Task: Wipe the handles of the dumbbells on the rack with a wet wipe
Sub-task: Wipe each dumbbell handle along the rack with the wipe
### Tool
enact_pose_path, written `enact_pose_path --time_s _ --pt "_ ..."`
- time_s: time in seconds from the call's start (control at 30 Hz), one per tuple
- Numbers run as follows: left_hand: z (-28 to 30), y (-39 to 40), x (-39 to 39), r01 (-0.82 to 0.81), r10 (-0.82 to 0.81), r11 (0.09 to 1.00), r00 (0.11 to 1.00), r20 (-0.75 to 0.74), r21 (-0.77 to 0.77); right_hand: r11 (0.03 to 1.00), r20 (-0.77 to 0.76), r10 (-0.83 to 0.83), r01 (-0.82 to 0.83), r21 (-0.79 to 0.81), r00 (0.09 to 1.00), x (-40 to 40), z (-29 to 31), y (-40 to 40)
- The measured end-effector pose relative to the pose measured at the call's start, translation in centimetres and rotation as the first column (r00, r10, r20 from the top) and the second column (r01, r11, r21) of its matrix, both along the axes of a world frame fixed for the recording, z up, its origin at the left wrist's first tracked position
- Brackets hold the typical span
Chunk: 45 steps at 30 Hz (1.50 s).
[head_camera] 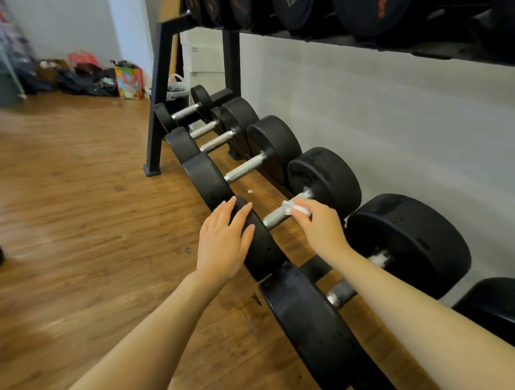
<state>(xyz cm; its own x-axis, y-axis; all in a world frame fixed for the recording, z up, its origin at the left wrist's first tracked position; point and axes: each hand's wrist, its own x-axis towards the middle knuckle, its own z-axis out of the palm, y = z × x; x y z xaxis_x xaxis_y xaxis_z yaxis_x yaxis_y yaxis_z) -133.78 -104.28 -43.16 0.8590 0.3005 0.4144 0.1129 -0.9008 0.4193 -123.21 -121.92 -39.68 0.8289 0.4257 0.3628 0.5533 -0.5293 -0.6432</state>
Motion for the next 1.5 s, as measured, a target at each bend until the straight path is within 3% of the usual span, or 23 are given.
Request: enact_pose_path --time_s 0.27,0.43,0.63,0.77,0.93,1.23,1.3,1.5 --pt "1.2 -0.3 4.0 -0.185 0.178 0.947 0.983 -0.052 -0.263 0.991 0.096 -0.071 0.082 -0.107 0.993 2.8 -1.1 2.8" --pt "0.1 -1.0 4.7 -0.246 0.269 0.938 0.961 0.063 -0.245 0.967 0.169 -0.036 0.076 -0.243 0.985 4.5 -2.2 3.4" --pt "-0.4 -1.0 4.7 -0.235 0.268 0.945 0.955 0.126 -0.227 0.928 0.229 0.0 0.086 -0.363 0.973 6.5 -3.5 3.1" --pt "-0.6 -1.0 4.8 -0.228 0.266 0.945 0.953 0.146 -0.235 0.92 0.289 -0.084 0.186 -0.344 0.954 7.5 -3.8 2.3" --pt "-0.7 -1.0 4.8 -0.22 0.258 0.948 0.954 0.152 -0.232 0.901 0.429 -0.052 0.228 -0.37 0.902 6.6 -4.1 2.2" --pt "-0.9 -0.9 4.6 -0.203 0.241 0.954 0.957 0.164 -0.22 0.916 0.339 -0.043 0.173 -0.362 0.94 6.5 -3.8 1.3" --pt "-0.9 -0.9 4.6 -0.197 0.234 0.956 0.958 0.164 -0.216 0.908 0.413 -0.028 0.196 -0.37 0.91 6.8 -4.5 1.2" --pt "-0.9 -0.8 4.4 -0.194 0.228 0.96 0.961 0.159 -0.203 0.924 0.425 -0.131 0.266 -0.276 0.896 6.8 -4.4 1.7"
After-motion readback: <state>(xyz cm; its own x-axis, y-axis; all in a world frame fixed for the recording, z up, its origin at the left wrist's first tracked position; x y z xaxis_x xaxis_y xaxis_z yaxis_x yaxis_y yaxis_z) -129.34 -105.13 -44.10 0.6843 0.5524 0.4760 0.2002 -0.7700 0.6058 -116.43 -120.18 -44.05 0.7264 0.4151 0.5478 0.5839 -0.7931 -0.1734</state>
